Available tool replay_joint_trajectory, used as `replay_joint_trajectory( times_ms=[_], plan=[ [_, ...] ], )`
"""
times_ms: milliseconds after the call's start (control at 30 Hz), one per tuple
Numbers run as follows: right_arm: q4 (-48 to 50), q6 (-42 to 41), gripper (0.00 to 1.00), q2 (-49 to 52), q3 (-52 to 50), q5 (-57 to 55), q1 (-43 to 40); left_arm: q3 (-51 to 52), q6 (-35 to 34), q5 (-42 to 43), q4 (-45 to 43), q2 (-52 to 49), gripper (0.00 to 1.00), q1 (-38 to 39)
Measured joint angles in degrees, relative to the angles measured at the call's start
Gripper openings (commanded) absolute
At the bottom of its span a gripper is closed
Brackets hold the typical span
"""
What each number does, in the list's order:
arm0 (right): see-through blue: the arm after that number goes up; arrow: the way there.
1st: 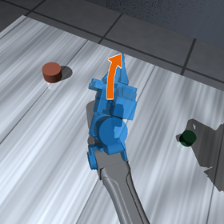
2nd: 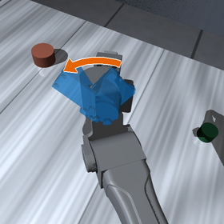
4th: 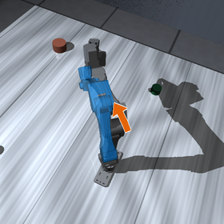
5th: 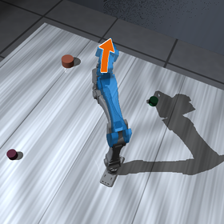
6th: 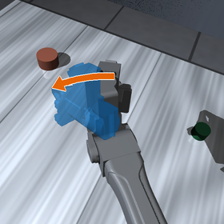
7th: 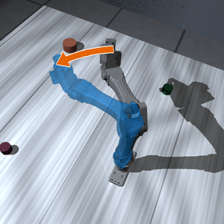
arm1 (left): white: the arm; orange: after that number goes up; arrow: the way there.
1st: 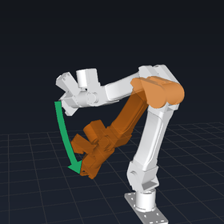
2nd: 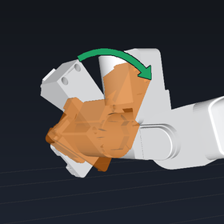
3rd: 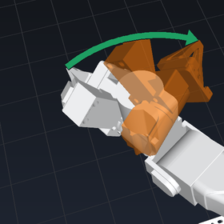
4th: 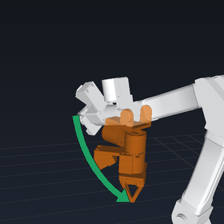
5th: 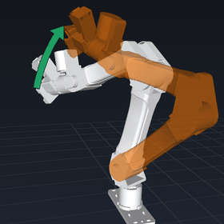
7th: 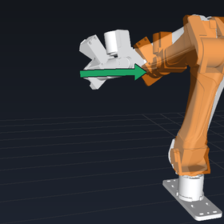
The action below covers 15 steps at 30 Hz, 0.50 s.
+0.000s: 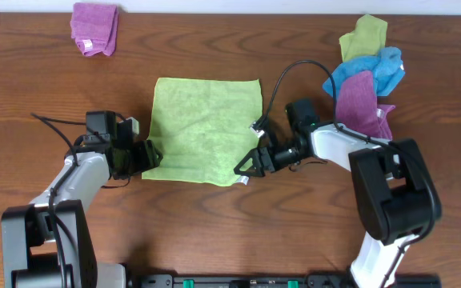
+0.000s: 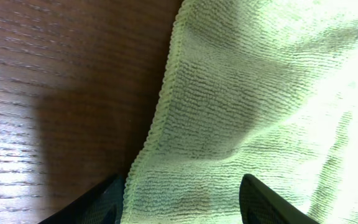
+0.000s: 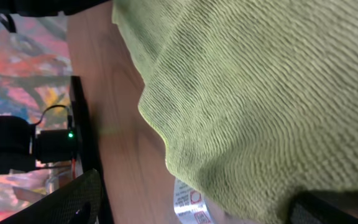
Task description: Fold the cloth
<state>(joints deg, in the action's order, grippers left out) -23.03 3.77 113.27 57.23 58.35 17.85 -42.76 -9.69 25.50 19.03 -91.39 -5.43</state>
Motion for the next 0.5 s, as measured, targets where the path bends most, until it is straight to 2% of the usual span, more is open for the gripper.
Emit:
replay_joint_trajectory(
  times_ms=[200, 367, 500],
  plan=[
    [8.4, -5.9, 0.73, 0.8, -0.4, 5.0, 0.1, 0.0, -0.6, 1.0, 0.0, 0.0, 0.6, 0.0],
    [8.4, -8.9, 0.73, -0.3, -0.4, 8.9, 0.1, 0.0, -0.6, 1.1, 0.0, 0.0, 0.6, 0.0],
    [5.7, -9.9, 0.73, -6.2, -0.3, 9.7, 0.1, 0.0, -0.6, 1.1, 0.0, 0.0, 0.6, 0.0]
  ],
)
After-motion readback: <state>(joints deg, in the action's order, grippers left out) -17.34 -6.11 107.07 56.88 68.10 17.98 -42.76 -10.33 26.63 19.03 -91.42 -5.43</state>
